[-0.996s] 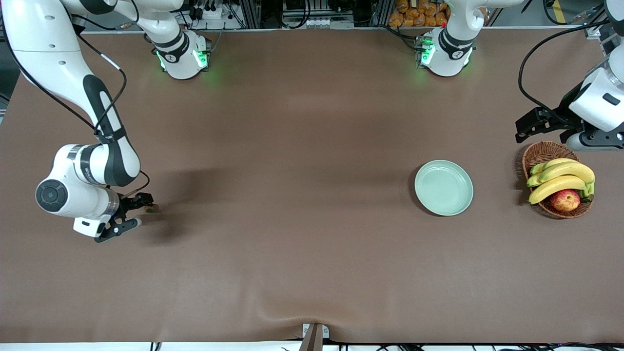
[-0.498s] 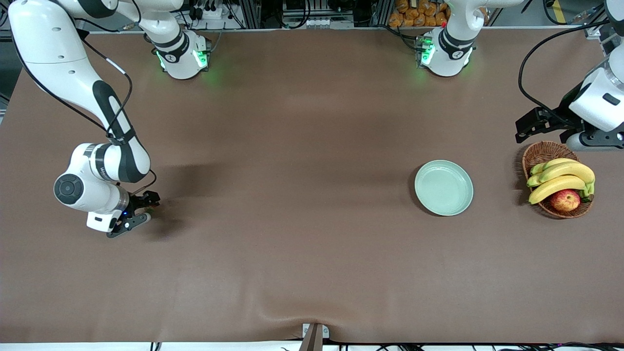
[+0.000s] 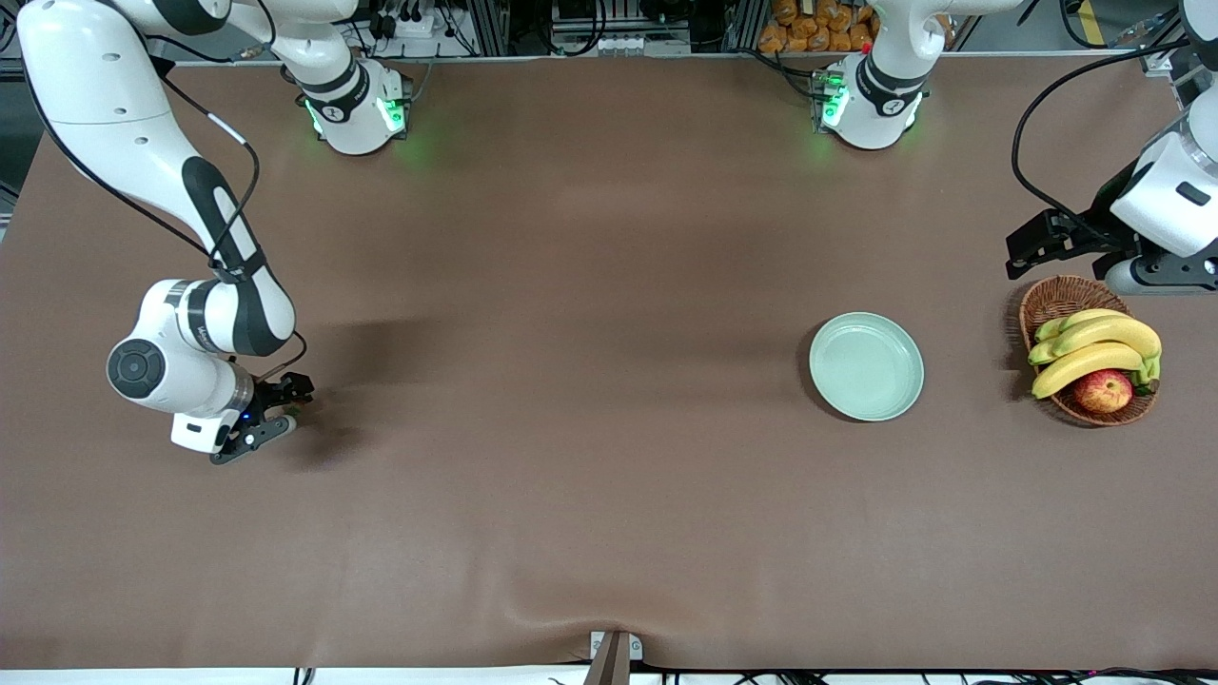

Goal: Collect all strawberries into plate
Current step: 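Grasp one strawberry with the right gripper and lift it, then carry the strawberry toward the plate and set it on the table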

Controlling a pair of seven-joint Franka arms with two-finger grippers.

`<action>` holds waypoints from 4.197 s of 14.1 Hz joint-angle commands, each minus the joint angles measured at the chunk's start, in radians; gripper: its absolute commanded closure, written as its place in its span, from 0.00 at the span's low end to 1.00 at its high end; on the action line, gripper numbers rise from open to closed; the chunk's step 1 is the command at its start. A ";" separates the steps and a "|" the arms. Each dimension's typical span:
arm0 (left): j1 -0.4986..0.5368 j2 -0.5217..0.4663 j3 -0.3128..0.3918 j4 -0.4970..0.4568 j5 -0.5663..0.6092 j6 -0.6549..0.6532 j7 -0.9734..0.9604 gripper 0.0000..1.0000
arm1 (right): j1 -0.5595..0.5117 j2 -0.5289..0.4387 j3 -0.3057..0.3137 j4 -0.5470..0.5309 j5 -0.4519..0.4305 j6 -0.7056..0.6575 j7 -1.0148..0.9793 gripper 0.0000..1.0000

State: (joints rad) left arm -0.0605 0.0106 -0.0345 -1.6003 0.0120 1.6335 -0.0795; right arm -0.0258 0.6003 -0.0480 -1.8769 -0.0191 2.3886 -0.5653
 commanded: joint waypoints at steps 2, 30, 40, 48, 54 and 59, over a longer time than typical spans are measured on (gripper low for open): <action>-0.001 0.005 0.001 0.008 -0.009 -0.007 0.001 0.00 | -0.006 -0.013 0.005 -0.024 -0.012 0.024 -0.022 0.57; -0.035 0.072 -0.015 0.010 -0.044 -0.001 -0.014 0.00 | 0.682 0.060 0.043 0.306 0.169 -0.003 0.944 1.00; -0.098 0.178 -0.015 0.014 -0.072 0.038 -0.023 0.00 | 0.787 0.226 0.040 0.409 0.163 0.106 1.134 1.00; -0.208 0.256 -0.013 0.016 -0.106 0.144 -0.127 0.00 | 0.777 0.207 0.034 0.406 0.126 0.098 1.127 0.00; -0.289 0.327 -0.013 0.049 -0.109 0.227 -0.229 0.00 | 0.692 0.044 0.014 0.374 0.128 -0.086 1.121 0.00; -0.363 0.411 -0.015 0.100 -0.109 0.310 -0.330 0.00 | 0.526 -0.140 0.013 0.153 0.125 -0.101 0.946 0.00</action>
State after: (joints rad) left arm -0.3948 0.3764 -0.0543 -1.5441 -0.0843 1.9113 -0.3764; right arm 0.5746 0.5700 -0.0531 -1.5616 0.1168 2.2727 0.4616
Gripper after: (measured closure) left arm 0.000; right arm 0.000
